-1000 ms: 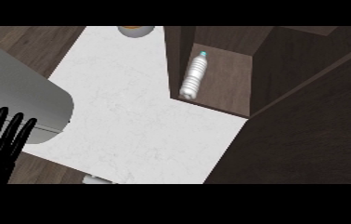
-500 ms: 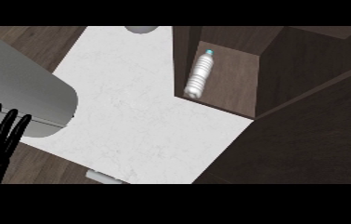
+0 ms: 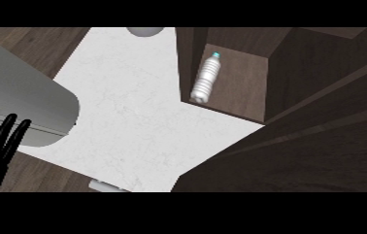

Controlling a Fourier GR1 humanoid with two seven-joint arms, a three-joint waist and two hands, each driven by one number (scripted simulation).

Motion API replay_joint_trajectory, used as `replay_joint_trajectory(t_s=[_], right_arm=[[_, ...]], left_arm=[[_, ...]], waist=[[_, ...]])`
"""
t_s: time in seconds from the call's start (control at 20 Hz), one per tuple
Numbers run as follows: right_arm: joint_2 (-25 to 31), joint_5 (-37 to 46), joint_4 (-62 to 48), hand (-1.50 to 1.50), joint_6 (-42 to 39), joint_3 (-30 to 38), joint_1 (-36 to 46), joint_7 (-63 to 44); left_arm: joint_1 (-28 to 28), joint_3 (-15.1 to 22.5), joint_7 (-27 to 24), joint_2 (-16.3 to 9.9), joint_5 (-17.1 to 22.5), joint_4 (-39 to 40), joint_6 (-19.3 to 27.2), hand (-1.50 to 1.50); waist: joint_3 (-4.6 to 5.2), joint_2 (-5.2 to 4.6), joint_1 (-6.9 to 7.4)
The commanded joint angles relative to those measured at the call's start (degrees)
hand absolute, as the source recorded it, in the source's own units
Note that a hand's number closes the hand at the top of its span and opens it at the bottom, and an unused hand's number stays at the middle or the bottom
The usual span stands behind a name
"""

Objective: Pick up the bottled water, place it into the cabinet and close the cabinet

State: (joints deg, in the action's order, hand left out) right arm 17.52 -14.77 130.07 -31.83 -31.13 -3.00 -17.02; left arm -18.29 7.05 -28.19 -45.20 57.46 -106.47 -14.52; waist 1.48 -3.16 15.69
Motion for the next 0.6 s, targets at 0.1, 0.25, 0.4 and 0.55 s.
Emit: replay_joint_trajectory(t_s=[0.1,0.25,0.4,0.55], right_arm=[[-5.09,2.35,-8.81,1.5,4.65,1.13,12.39,-8.93],[-7.99,2.57,-14.4,1.5,6.4,2.21,17.61,-11.86],[-10.22,1.92,-18.92,1.5,7.71,4.19,23.33,-15.01],[-14.94,2.49,-26.84,1.5,10.58,5.55,30.58,-17.59]], left_arm=[[0.11,-0.26,-0.2,0.44,0.51,0.99,-0.51,-1.5],[-0.11,-0.99,-0.29,0.06,0.72,1.9,-1.01,-1.5],[-0.12,-0.85,-0.09,0.18,0.73,2.66,-1.06,-1.5],[-0.09,-2.26,-0.27,-0.32,1.45,3.64,-1.64,-1.5]], waist=[[-0.19,0.59,-0.63],[-0.34,0.6,-0.6],[-0.39,0.68,-1.36],[-0.73,0.95,-2.28]])
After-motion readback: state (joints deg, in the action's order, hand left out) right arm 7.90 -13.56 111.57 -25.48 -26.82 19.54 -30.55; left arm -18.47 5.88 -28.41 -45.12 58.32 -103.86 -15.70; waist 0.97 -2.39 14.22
